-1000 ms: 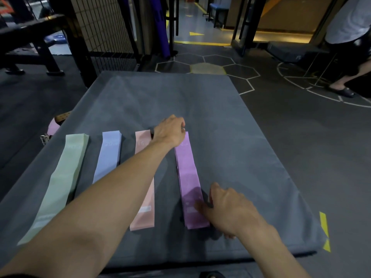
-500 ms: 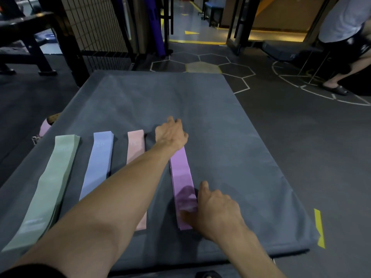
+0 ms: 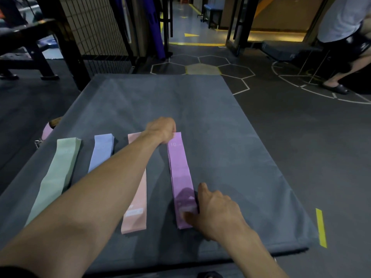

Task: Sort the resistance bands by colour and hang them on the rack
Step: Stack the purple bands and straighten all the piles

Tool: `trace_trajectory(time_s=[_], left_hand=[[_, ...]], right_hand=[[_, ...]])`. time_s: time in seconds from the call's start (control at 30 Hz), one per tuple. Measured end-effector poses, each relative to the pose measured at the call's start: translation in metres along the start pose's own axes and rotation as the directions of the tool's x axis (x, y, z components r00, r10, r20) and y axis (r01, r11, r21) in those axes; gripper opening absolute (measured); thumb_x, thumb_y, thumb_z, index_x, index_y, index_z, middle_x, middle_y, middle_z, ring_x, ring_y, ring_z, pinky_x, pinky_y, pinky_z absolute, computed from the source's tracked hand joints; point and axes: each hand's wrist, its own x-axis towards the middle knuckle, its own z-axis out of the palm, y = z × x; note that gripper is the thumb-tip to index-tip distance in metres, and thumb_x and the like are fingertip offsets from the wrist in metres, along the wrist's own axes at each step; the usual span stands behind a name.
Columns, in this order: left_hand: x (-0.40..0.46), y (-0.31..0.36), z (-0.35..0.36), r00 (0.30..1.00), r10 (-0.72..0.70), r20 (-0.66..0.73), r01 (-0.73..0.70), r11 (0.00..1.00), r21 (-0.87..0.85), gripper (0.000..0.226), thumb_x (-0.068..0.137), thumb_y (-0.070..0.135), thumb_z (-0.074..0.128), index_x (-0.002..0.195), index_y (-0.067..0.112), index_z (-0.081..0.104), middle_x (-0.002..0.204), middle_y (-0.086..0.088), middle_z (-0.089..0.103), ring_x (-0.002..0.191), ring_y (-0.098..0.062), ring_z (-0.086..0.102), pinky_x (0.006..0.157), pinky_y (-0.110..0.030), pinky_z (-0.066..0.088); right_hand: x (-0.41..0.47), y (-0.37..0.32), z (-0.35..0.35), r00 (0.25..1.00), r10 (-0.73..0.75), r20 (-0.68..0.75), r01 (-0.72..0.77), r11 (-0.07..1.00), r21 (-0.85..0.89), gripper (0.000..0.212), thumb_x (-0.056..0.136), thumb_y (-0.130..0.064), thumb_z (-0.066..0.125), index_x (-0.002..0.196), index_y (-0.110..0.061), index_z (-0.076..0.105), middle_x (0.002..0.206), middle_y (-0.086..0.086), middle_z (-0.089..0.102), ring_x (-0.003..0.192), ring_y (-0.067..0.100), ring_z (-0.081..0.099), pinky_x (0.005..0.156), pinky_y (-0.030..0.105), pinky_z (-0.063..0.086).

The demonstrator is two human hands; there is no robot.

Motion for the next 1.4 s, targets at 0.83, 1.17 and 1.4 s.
trace_trajectory(time_s=[0.83, 1.17, 1.4], left_hand=[[-0.011, -0.014, 0.005, 0.964, 0.092, -0.248, -0.112, 0.991, -0.068, 0.019, 0.096, 0.03, 0.061, 0.114, 0.024, 0.061, 0.121, 0.001, 0.056, 0.116, -0.024, 0.051, 0.088, -0.039, 0.047], [-0.125, -0.02, -0.042, 0.965, 0.166, -0.205, -0.207, 0.958, -0.198, 0.003, 0.087, 0.03, 0.072, 0.089, 0.031, 0.072, 0.083, 0.017, 0.068, 0.087, -0.013, 0.068, 0.081, -0.034, 0.056], [-0.221, -0.004, -0.004, 0.958, 0.266, -0.105, -0.28, 0.948, -0.15, 0.018, 0.096, 0.028, 0.063, 0.108, 0.029, 0.076, 0.11, 0.007, 0.072, 0.102, -0.019, 0.063, 0.092, -0.034, 0.05]], right_hand=[[0.005, 0.001, 0.005, 1.0, -0.028, -0.014, 0.028, 0.999, -0.022, 0.047, 0.096, -0.048, 0.052, 0.128, -0.016, 0.043, 0.129, 0.013, 0.057, 0.119, 0.035, 0.058, 0.087, 0.036, 0.046], [0.007, 0.014, -0.006, 0.997, 0.069, -0.034, -0.065, 0.992, 0.111, 0.041, 0.09, -0.051, 0.056, 0.114, -0.018, 0.061, 0.12, 0.013, 0.067, 0.113, 0.031, 0.063, 0.089, 0.033, 0.049], [0.024, 0.014, -0.001, 0.939, 0.22, -0.264, -0.102, 0.912, 0.397, 0.026, 0.089, -0.041, 0.061, 0.101, -0.021, 0.073, 0.11, 0.015, 0.071, 0.102, 0.037, 0.066, 0.081, 0.034, 0.052]])
